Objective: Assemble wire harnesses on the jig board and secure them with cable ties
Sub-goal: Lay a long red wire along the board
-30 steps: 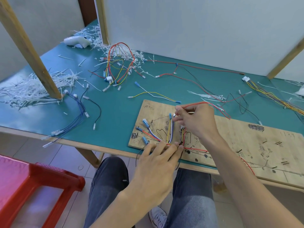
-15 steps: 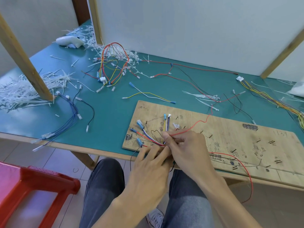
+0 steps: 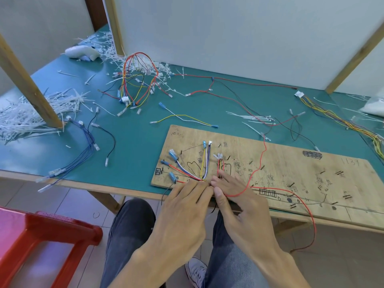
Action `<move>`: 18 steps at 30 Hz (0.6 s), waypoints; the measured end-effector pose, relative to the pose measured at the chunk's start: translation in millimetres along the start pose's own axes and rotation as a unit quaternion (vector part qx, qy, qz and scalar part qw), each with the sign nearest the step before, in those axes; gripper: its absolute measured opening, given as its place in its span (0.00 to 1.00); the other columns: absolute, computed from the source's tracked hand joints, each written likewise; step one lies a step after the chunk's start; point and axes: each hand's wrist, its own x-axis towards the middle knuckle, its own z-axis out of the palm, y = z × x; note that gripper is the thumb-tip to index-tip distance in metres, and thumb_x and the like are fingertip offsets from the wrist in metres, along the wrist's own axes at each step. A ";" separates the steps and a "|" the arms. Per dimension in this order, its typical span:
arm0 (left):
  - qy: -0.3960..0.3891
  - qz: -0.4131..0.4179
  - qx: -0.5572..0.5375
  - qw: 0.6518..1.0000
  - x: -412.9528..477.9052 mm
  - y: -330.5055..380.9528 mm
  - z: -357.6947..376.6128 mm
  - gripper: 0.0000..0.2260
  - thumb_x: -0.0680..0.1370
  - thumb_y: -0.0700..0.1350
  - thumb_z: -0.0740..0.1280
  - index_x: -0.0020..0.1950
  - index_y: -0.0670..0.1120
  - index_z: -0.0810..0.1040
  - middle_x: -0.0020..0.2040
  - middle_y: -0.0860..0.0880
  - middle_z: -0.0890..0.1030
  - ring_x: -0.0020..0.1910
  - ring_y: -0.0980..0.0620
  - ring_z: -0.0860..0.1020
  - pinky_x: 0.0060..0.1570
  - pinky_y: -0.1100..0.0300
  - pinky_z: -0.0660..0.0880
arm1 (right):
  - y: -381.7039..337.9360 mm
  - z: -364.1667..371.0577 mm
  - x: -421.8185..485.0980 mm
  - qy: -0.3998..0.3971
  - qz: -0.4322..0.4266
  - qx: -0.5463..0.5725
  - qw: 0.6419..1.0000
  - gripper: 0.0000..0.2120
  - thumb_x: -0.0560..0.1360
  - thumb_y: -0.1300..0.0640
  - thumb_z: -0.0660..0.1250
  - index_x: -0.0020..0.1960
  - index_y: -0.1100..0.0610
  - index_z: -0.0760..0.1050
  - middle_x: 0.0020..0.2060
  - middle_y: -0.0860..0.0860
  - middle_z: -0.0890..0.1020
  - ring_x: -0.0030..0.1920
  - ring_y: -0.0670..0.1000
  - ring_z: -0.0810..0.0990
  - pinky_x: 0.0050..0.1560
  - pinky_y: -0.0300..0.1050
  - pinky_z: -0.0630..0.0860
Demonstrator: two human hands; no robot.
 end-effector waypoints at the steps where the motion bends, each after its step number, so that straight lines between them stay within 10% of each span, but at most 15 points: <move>1: 0.008 -0.004 -0.006 1.000 -0.5 1.5 -0.5 0.19 0.71 0.39 0.70 0.61 0.49 0.77 0.59 0.55 0.78 0.57 0.53 0.74 0.60 0.61 0.67 | 0.8 -0.9 -3.3 0.004 -0.018 -0.016 1.000 0.13 0.81 0.58 0.71 0.65 0.52 0.84 0.64 0.38 0.83 0.71 0.43 0.78 0.75 0.54 0.72; 8: -0.061 -0.017 0.007 0.998 5.7 4.2 -9.1 0.33 0.69 0.40 0.66 0.76 0.49 0.72 0.65 0.57 0.77 0.60 0.55 0.74 0.59 0.60 0.71 | 7.7 -2.5 -22.6 -0.009 -0.087 -0.079 0.993 0.11 0.82 0.59 0.71 0.63 0.55 0.85 0.64 0.42 0.84 0.73 0.51 0.76 0.71 0.56 0.73; 13: -0.131 -0.020 0.043 0.990 5.0 6.4 -9.7 0.35 0.67 0.41 0.70 0.76 0.50 0.74 0.72 0.54 0.74 0.64 0.51 0.75 0.59 0.54 0.74 | 12.3 -15.3 -39.6 0.018 0.000 0.118 0.993 0.09 0.78 0.62 0.74 0.56 0.53 0.88 0.57 0.45 0.87 0.62 0.59 0.81 0.62 0.54 0.78; 18: -0.129 -0.012 0.060 0.990 9.5 6.6 -9.9 0.34 0.68 0.42 0.72 0.74 0.52 0.75 0.78 0.54 0.71 0.65 0.51 0.74 0.59 0.53 0.76 | 7.3 -52.2 -32.1 0.082 0.192 0.493 0.845 0.12 0.71 0.54 0.81 0.53 0.56 0.88 0.67 0.61 0.82 0.65 0.58 0.82 0.66 0.50 0.78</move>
